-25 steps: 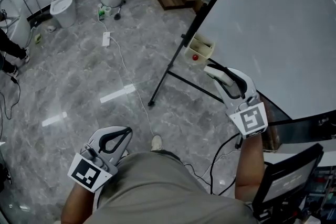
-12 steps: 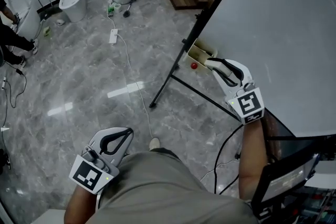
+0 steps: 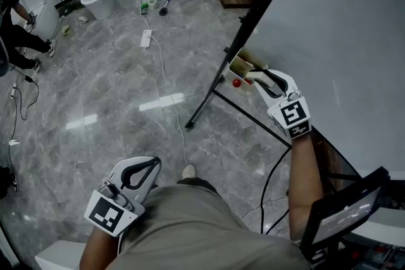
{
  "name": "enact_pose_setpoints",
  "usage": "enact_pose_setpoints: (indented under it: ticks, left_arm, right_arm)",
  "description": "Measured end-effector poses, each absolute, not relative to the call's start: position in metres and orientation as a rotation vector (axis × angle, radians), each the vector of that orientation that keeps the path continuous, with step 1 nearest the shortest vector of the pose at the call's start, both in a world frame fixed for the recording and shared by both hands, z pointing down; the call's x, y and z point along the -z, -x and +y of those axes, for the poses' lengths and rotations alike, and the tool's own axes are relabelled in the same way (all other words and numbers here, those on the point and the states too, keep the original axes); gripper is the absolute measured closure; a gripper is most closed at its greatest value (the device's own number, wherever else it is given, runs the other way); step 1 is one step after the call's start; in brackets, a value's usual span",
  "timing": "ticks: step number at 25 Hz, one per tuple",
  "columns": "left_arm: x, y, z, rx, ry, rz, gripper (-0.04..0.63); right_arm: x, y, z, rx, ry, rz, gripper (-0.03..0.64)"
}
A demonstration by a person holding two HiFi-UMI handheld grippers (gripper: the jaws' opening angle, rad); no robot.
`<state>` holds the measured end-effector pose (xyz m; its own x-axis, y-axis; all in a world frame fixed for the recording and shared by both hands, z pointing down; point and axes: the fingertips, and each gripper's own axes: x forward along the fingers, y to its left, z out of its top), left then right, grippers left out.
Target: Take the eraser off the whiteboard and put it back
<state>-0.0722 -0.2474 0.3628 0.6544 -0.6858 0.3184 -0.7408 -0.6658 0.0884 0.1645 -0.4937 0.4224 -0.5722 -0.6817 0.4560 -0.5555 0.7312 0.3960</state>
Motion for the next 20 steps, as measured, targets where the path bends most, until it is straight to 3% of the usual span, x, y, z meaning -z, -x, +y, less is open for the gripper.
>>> enact_pose_setpoints:
  ticks: [20]
  left_arm:
    - [-0.373, 0.069, -0.248, -0.453, -2.563, -1.236, 0.584]
  right_arm:
    - [-0.507, -0.16, -0.525, 0.155, -0.797, -2.315, 0.453]
